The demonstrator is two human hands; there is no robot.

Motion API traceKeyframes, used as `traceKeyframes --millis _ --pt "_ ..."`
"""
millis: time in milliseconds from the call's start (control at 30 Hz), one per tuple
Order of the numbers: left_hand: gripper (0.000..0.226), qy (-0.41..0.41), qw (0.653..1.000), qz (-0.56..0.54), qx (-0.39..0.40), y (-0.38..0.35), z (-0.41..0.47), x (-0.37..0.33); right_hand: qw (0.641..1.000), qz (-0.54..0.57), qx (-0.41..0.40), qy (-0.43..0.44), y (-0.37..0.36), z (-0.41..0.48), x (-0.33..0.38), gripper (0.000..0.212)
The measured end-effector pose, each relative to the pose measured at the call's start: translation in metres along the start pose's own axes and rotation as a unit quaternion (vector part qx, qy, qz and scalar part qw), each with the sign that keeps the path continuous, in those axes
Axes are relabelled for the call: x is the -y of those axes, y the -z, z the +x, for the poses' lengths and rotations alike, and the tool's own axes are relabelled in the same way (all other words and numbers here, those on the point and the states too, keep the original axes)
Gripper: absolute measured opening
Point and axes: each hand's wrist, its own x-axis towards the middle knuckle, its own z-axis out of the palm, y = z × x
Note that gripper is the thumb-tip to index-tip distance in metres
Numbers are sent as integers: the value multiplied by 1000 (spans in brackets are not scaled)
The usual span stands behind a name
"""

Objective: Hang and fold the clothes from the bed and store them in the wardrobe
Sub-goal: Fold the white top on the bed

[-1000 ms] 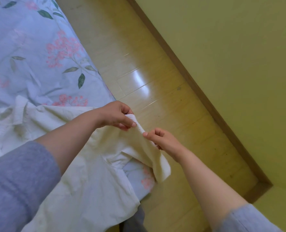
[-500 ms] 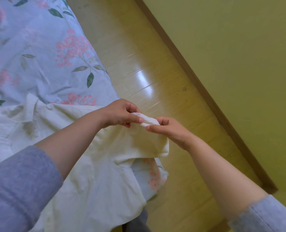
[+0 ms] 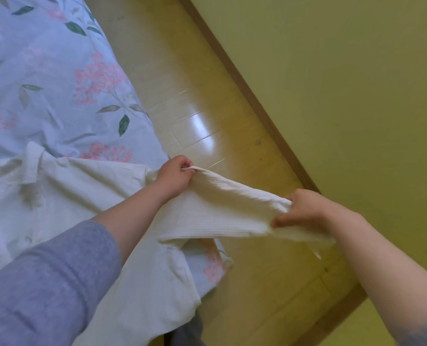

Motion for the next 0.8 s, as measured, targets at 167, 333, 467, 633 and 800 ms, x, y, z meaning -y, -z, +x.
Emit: traceKeyframes --millis 167,333,467,633,800 --pt "5 -10 999 24 -37 -3 -9 -7 995 91 24 -32 13 -31 -24 43" --pt "7 -45 987 153 -34 8 -22 -22 988 102 -116 -27 22 -59 -34 20" --pt "14 -82 937 338 40 7 -42 -54 956 86 -276 53 16 -76 -22 21" --pt "44 -87 963 160 197 -8 -53 -84 940 49 -325 93 11 -90 -17 17" --pt "105 -52 961 152 227 -30 -56 -123 924 35 -361 118 4 -95 -16 22"
